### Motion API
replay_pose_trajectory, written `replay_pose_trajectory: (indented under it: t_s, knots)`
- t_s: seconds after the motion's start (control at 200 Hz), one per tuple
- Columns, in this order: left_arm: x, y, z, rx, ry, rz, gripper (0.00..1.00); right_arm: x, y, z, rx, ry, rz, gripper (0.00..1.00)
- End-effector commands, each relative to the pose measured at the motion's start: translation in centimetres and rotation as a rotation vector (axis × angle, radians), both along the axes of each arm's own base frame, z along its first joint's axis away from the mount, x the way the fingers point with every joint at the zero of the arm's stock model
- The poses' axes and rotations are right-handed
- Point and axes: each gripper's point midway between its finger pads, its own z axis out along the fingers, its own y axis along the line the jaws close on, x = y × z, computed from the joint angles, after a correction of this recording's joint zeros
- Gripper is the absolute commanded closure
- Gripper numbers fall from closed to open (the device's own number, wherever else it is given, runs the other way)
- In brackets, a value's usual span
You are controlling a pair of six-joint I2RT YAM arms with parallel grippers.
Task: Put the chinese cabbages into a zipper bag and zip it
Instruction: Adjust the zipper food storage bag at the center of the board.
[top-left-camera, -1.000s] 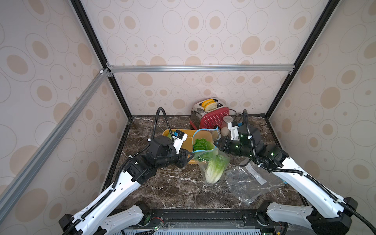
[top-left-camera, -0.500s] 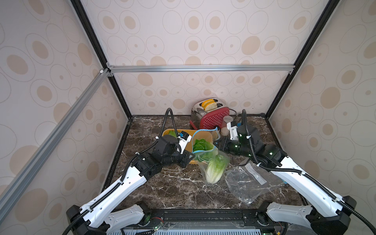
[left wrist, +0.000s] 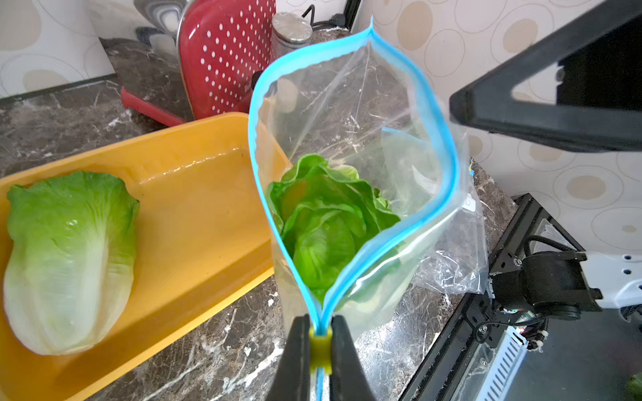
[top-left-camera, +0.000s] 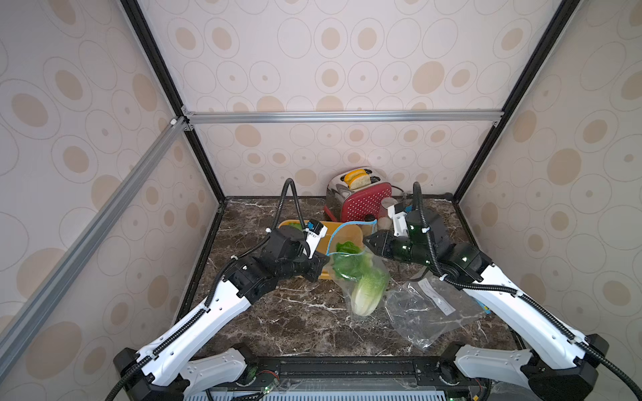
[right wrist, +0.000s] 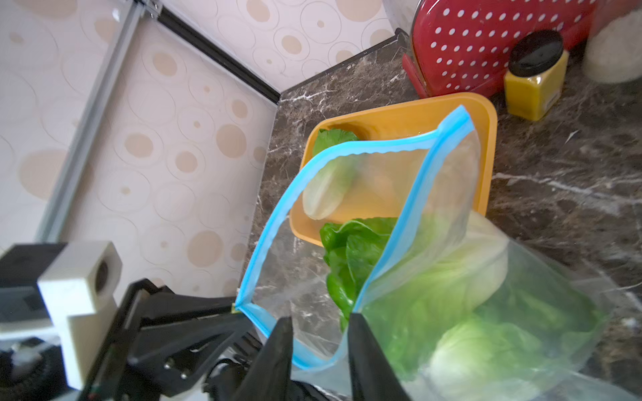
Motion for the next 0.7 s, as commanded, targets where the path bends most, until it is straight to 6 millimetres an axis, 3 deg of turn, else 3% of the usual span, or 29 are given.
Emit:
replay_pose_trajectory:
  t_s: [0.0, 0.05, 0.225, 0.315, 0.376, 0.456, 0.606, 0.696]
  knots:
    - [-0.1, 0.0, 2.9, 0.023, -0.072, -0.037, 1.00, 0.8, -2.6, 2.6, -0.061, -0.060, -0.018, 0.58]
    - [-0.1, 0.0, 3.5, 0.028, -0.084, -0.050, 1.00, 1.2, -3.2, 3.0, -0.060, -0.054, 0.004, 0.50]
    - [0.2, 0.1, 5.3, 0.052, -0.113, -0.056, 1.00, 2.6, -5.5, 2.1, -0.158, 0.043, 0.018, 0.39]
    - [0.3, -0.6, 5.9, 0.032, -0.104, -0.077, 1.00, 3.0, -4.7, 1.3, -0.152, 0.076, 0.075, 0.38]
    - [0.5, -0.6, 5.9, 0.037, -0.099, -0.068, 1.00, 2.4, -3.8, 0.3, -0.164, 0.114, 0.161, 0.38]
    - [0.6, -0.4, 5.8, 0.042, -0.098, -0.053, 1.00, 1.7, -5.4, -1.5, -0.290, 0.168, 0.163, 0.38]
    - [0.7, -0.3, 5.4, 0.041, -0.097, -0.038, 1.00, -0.8, -6.4, -1.3, -0.354, 0.164, 0.210, 0.40]
    - [0.9, -0.3, 4.9, 0.052, -0.081, -0.032, 1.00, -2.2, -6.5, -2.3, -0.406, 0.180, 0.256, 0.42]
